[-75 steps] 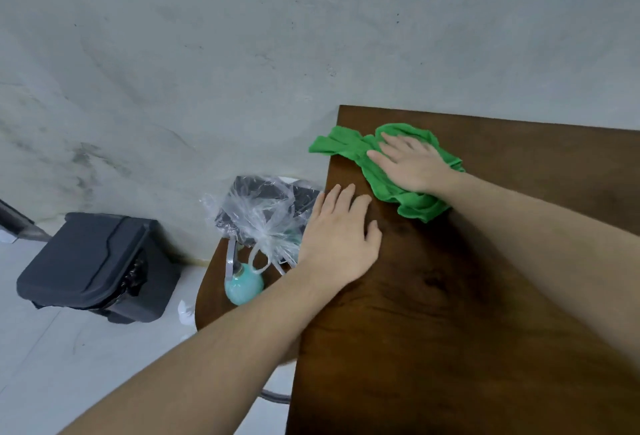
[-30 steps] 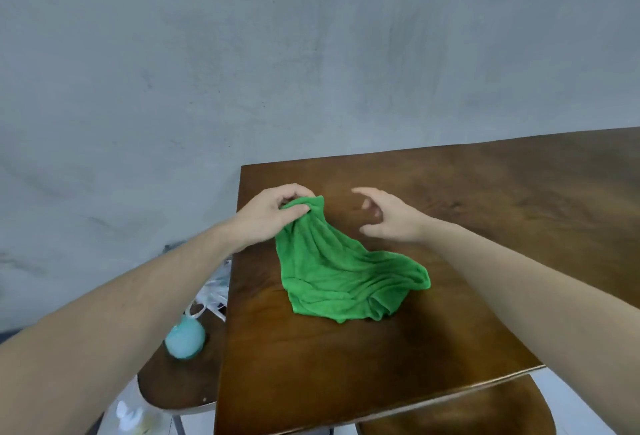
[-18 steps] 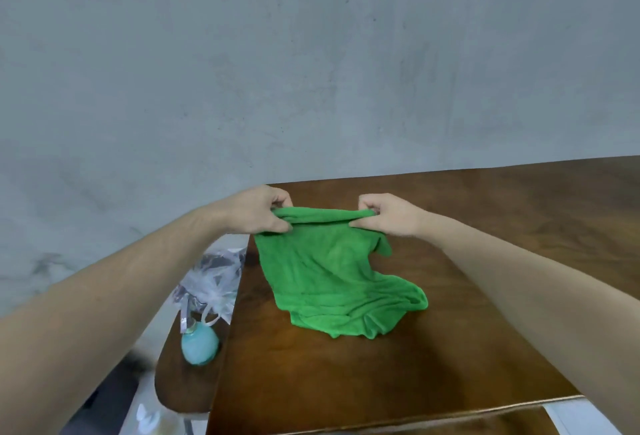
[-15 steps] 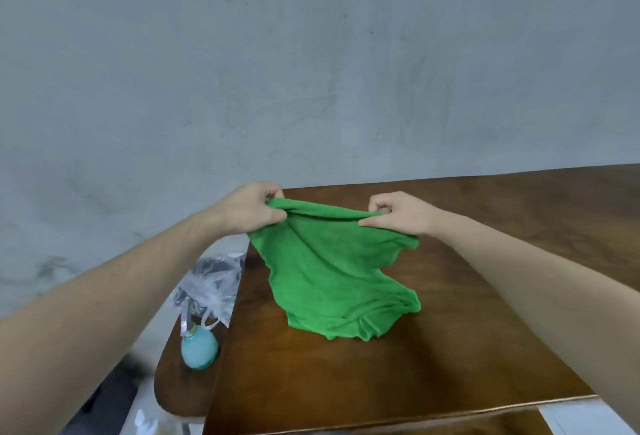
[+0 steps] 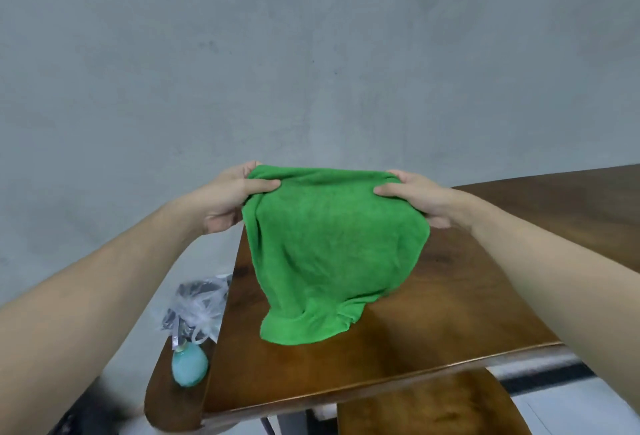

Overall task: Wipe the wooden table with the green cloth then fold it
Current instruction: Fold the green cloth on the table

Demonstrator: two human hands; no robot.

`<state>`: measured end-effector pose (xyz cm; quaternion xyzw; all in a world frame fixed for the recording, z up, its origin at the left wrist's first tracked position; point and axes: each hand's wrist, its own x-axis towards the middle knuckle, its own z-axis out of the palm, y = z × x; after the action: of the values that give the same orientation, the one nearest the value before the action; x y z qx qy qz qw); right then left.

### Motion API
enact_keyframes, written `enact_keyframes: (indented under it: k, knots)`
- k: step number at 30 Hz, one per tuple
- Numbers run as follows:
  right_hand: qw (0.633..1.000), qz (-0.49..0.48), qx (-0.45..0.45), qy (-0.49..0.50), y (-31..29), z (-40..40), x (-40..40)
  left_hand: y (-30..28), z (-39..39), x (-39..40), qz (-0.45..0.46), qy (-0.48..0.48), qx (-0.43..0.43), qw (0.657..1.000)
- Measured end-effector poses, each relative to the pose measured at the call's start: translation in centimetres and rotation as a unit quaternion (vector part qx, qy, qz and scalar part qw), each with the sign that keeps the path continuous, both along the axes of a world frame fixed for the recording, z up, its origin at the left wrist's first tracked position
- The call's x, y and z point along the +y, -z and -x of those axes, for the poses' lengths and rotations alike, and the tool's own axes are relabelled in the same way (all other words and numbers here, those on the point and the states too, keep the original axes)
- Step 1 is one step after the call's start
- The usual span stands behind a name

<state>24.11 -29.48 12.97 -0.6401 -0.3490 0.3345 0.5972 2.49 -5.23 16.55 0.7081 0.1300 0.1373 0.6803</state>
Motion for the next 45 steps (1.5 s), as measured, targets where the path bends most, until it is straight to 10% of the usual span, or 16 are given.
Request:
enact_keyframes:
  k: [13,27,45]
  knots:
    - [0.996,0.074,-0.024,0.046,-2.4,1.7,0.9,-0.6,0.1,2.3,-0.022,0.013,0.054,0.998]
    - [0.938,0.153,-0.288,0.118,7.3,-9.1,7.5,9.5,-8.7,9.6,-0.261,-0.131,0.107,0.951]
    - [0.876,0.216,-0.423,-0.087,13.1,1.7,-5.8,18.3,3.9,6.0,-0.286,0.110,0.070,0.949]
